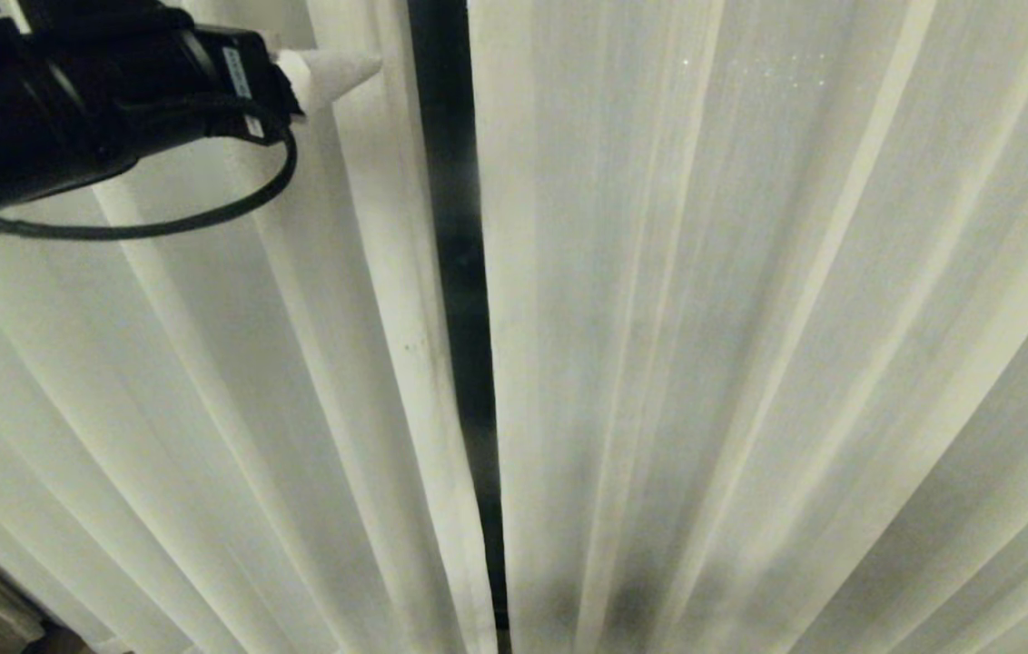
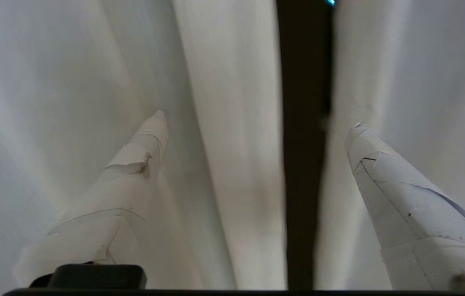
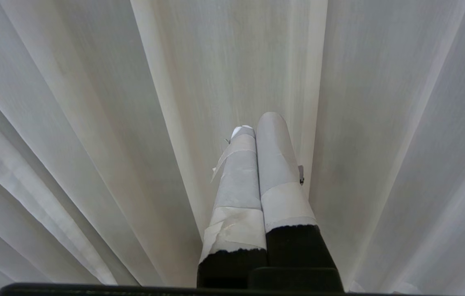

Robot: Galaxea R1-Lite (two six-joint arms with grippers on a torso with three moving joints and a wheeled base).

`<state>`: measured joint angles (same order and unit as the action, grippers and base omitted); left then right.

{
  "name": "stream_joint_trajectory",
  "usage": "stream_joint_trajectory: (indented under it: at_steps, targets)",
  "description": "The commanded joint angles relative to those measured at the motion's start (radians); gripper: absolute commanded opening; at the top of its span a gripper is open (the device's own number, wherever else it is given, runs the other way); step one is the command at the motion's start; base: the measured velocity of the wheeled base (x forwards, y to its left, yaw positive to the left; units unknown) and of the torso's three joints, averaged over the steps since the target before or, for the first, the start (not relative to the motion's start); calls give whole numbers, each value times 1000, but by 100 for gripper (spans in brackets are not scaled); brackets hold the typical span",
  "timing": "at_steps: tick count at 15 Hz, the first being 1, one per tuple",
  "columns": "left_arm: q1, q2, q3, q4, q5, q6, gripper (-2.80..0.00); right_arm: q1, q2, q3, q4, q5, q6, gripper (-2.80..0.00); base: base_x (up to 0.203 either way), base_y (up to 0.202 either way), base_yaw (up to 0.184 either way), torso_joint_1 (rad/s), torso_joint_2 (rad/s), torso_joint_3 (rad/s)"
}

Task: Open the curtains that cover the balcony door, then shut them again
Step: Pull the inner curtains open on both sides

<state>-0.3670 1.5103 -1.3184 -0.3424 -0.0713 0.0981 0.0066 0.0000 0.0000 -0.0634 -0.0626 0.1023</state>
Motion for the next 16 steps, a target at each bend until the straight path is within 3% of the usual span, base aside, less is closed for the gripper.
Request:
stream_joint_trajectory:
  at_steps: [1,7,16]
  targets:
    - [-3,115,-98,-17,17,7,0,1,0,0,-1,0,0,-280,0,0,0,0,0,0]
    - [-2,293,-307,-24,94,32,0,0,0,0,-1,0,0,-280,0,0,0,0,0,0]
    - [8,420,-438,-25,143,69,0,0,0,0,-1,0,0,-280,0,0,0,0,0,0]
